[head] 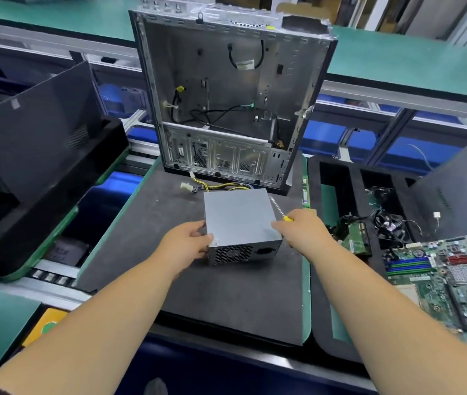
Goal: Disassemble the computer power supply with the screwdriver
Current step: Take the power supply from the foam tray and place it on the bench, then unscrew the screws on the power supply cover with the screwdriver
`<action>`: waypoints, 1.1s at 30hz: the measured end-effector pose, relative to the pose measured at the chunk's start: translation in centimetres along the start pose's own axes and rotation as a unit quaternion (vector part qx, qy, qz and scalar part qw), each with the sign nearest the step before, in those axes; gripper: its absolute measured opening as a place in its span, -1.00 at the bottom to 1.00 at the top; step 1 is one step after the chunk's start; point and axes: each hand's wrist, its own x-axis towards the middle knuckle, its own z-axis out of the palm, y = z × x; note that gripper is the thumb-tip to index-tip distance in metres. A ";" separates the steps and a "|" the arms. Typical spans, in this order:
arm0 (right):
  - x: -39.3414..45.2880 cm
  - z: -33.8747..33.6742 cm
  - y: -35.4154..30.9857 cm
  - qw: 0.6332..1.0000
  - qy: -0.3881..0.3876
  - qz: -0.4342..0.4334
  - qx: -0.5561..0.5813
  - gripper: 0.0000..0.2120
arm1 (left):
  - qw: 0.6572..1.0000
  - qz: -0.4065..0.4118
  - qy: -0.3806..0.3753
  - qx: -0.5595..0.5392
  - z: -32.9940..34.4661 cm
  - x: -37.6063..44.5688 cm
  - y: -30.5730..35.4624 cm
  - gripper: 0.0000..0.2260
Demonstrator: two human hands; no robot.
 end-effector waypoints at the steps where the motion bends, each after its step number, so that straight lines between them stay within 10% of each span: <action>1: -0.1 0.2 -0.3 1.000 -0.004 0.006 -0.006 -0.74 | 1.000 -0.003 -0.011 0.002 -0.6 0.2 0.1 -0.60; 9: -0.6 0.3 -2.2 0.995 -0.055 0.058 -0.067 -0.79 | 0.998 -0.014 -0.063 0.026 -3.9 1.7 0.5 -0.64; 21: -0.3 2.0 -6.0 0.989 0.092 -0.110 -0.040 -0.85 | 0.995 -0.003 -0.066 0.070 -4.5 3.6 1.4 -0.22; 33: 0.3 3.5 -11.5 0.978 0.176 -0.106 -0.035 -0.81 | 0.973 0.123 -0.072 0.182 -4.7 9.3 3.6 -0.28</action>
